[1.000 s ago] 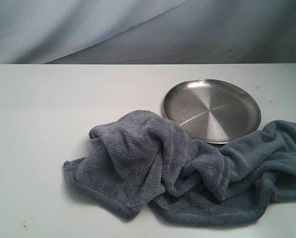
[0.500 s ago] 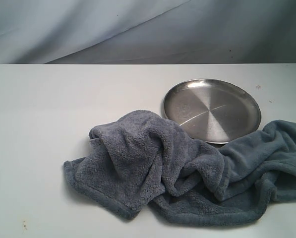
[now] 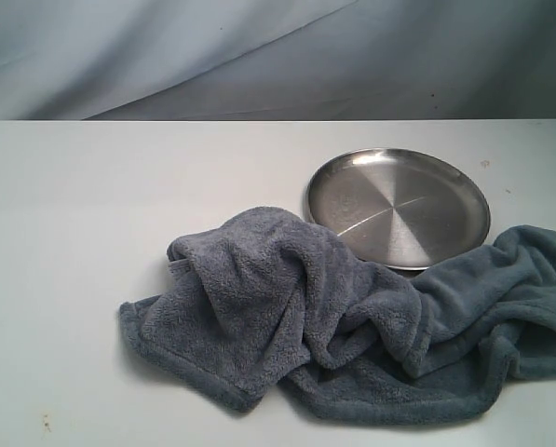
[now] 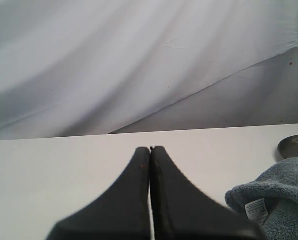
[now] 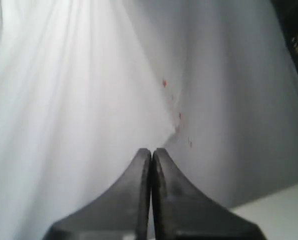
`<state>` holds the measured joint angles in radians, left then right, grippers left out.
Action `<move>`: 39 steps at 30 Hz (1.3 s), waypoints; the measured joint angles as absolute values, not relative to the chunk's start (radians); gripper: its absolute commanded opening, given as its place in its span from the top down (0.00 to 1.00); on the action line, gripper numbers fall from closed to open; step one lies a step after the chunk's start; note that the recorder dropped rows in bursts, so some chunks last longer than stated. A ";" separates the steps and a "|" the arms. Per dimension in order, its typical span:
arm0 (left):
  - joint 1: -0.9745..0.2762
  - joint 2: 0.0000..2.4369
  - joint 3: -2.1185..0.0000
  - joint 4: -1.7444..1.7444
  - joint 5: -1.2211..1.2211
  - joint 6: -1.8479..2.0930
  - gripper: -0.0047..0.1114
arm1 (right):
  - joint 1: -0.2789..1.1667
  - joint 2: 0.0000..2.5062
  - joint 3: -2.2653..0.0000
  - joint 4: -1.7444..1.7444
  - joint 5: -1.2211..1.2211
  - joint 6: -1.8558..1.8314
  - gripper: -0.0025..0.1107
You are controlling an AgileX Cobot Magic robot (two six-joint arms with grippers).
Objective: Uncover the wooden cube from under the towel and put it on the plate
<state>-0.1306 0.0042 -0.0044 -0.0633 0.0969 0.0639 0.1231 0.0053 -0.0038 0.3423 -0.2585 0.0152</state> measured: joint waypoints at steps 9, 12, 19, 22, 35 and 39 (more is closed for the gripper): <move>-0.131 0.004 -0.004 -0.063 0.097 0.064 0.96 | 0.123 0.002 -0.239 -0.271 -0.385 0.117 0.98; -0.131 0.004 -0.004 -0.063 0.097 0.064 0.96 | 0.123 0.000 -0.373 -0.341 -0.230 0.191 0.98; -0.131 0.004 -0.004 -0.063 0.097 0.064 0.96 | 0.123 0.064 -0.598 -0.353 0.318 0.208 0.98; -0.131 0.004 -0.004 -0.063 0.097 0.064 0.96 | 0.123 0.138 -0.644 -0.316 0.499 0.194 0.98; -0.131 0.004 -0.004 -0.063 0.097 0.064 0.96 | 0.123 0.400 -0.670 0.213 0.749 -0.239 0.98; -0.131 0.004 -0.004 -0.063 0.097 0.064 0.96 | 0.123 0.517 -0.670 0.342 0.826 -0.328 0.98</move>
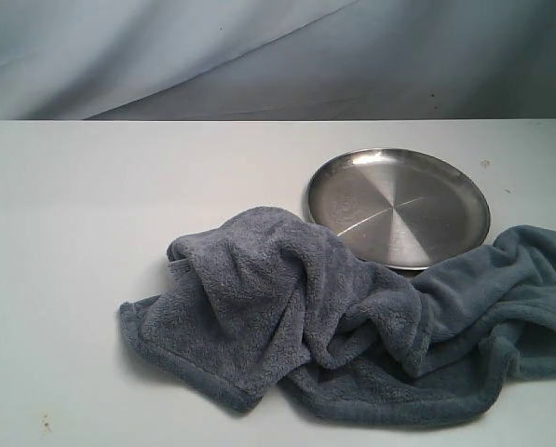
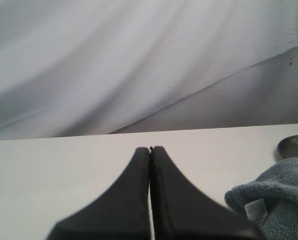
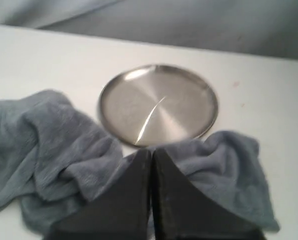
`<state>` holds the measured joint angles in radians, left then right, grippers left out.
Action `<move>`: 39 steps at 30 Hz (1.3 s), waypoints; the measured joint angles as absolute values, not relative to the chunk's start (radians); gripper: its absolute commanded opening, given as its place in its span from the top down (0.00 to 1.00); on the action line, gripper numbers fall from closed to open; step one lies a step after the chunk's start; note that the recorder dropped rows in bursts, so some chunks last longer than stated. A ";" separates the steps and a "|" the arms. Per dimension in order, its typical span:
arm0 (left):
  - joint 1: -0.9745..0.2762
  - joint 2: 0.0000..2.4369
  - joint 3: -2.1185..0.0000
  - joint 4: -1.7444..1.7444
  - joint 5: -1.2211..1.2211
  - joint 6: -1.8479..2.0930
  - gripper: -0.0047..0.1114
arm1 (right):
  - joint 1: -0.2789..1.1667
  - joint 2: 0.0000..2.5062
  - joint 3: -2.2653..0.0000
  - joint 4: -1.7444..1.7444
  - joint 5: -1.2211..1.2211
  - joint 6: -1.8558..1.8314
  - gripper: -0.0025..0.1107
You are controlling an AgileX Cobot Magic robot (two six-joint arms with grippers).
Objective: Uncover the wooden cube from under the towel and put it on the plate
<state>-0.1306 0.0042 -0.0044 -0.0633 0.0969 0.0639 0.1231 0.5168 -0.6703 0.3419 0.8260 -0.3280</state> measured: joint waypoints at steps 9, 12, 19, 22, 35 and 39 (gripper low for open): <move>-0.131 0.004 -0.004 -0.063 0.097 0.064 0.96 | 0.183 0.838 -0.675 0.400 0.939 -0.348 0.98; -0.131 0.004 -0.004 -0.063 0.097 0.064 0.96 | 0.282 0.938 -0.715 0.356 0.941 -0.302 0.98; -0.131 0.004 -0.004 -0.063 0.097 0.064 0.96 | 0.526 1.179 -0.892 0.187 0.881 -0.099 0.98; -0.131 0.004 -0.004 -0.063 0.097 0.064 0.96 | 0.619 1.272 -0.968 0.145 0.846 -0.050 0.98; -0.131 0.004 -0.004 -0.063 0.097 0.064 0.96 | 0.778 1.455 -1.055 0.167 0.643 0.024 0.98; -0.131 0.004 -0.004 -0.063 0.097 0.064 0.96 | 0.788 1.500 -1.055 0.256 0.627 -0.071 0.98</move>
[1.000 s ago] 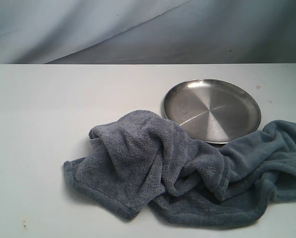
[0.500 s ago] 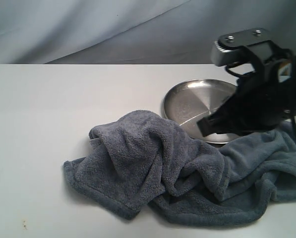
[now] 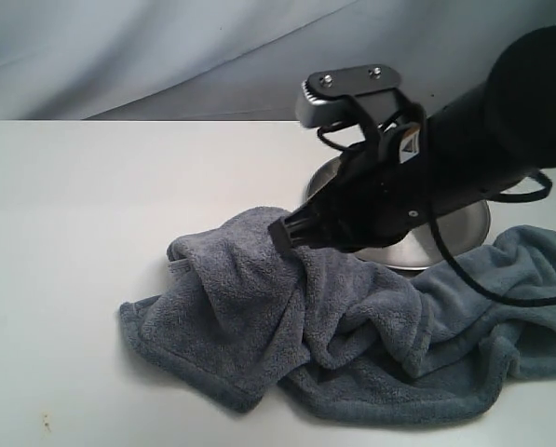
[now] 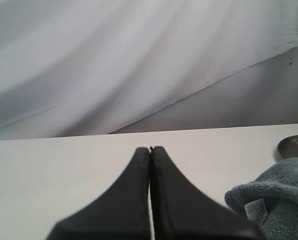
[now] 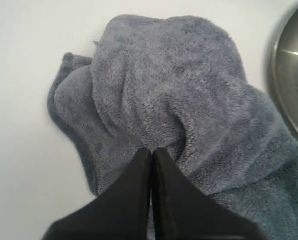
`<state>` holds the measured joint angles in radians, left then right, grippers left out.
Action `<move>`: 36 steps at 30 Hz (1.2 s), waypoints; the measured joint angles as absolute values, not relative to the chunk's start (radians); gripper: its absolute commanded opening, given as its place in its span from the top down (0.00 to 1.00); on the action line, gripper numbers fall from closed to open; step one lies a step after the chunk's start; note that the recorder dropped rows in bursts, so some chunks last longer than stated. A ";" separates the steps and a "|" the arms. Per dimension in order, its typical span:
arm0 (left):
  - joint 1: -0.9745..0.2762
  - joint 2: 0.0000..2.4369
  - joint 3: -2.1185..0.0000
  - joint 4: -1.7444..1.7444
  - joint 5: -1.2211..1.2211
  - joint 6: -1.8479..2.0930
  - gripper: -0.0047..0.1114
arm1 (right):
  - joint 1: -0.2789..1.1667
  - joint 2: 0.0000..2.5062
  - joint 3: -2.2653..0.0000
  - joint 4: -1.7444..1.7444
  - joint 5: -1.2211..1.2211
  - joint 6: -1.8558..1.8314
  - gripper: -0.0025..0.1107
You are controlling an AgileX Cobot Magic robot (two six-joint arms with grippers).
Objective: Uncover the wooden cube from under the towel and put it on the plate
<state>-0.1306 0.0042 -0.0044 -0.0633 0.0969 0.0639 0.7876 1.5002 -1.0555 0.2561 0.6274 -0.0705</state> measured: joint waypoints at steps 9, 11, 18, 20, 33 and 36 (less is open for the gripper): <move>-0.131 0.004 -0.004 -0.063 0.097 0.064 0.96 | 0.817 1.703 -1.055 0.261 0.631 -0.146 0.98; -0.131 0.004 -0.004 -0.063 0.097 0.064 0.96 | 0.807 1.730 -1.055 0.213 0.635 -0.127 0.98; -0.131 0.004 -0.004 -0.063 0.097 0.064 0.96 | 0.650 1.740 -1.072 0.064 0.634 -0.021 0.98; -0.131 0.004 -0.004 -0.063 0.097 0.064 0.96 | 0.591 1.754 -1.109 0.056 0.634 -0.017 0.98; -0.131 0.004 -0.004 -0.063 0.097 0.064 0.96 | 0.570 2.048 -1.684 0.167 0.778 -0.038 0.98; -0.131 0.004 -0.004 -0.063 0.097 0.064 0.96 | 0.626 2.135 -1.817 0.181 0.841 -0.044 0.98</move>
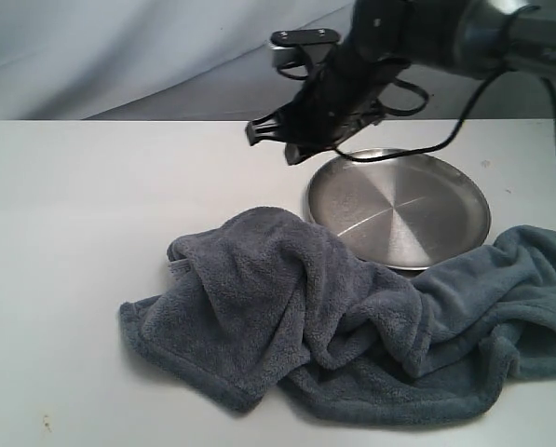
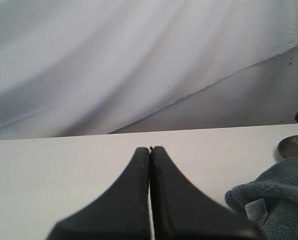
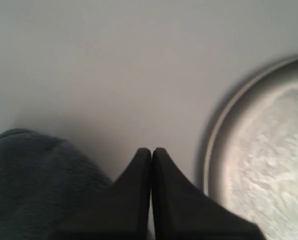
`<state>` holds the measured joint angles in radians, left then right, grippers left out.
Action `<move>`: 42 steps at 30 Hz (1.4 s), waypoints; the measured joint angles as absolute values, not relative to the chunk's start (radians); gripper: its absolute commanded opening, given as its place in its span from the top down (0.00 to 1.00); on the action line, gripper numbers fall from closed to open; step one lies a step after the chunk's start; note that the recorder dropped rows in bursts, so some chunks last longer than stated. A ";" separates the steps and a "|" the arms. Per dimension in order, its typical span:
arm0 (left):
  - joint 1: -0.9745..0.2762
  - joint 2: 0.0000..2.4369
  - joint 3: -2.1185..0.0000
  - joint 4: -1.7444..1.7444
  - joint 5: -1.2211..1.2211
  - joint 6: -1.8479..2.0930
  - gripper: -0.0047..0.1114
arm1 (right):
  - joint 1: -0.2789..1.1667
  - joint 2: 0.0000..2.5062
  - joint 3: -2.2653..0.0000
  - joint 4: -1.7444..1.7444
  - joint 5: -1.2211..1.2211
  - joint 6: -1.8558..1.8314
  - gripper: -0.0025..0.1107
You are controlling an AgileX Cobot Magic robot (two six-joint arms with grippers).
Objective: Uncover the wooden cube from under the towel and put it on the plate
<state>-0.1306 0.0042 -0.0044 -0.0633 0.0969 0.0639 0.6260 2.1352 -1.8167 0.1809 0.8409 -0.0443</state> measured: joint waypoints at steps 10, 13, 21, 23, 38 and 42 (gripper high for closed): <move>-0.131 0.004 -0.004 -0.063 0.097 0.064 0.96 | 0.880 2.197 -1.901 0.195 0.958 -0.107 0.98; -0.131 0.004 -0.004 -0.063 0.097 0.064 0.96 | 0.950 2.197 -1.901 0.195 1.037 -0.126 0.98; -0.131 0.004 -0.004 -0.063 0.097 0.064 0.96 | 1.103 2.197 -1.901 0.195 1.171 -0.140 0.98; -0.131 0.004 -0.004 -0.063 0.097 0.064 0.96 | 1.129 2.197 -1.901 0.195 1.192 -0.140 0.98; -0.131 0.004 -0.004 -0.063 0.097 0.064 0.96 | 1.120 1.897 -1.314 0.157 0.941 -0.097 0.98; -0.131 0.004 -0.004 -0.063 0.097 0.064 0.96 | 1.018 1.746 -1.117 0.155 0.841 -0.078 0.98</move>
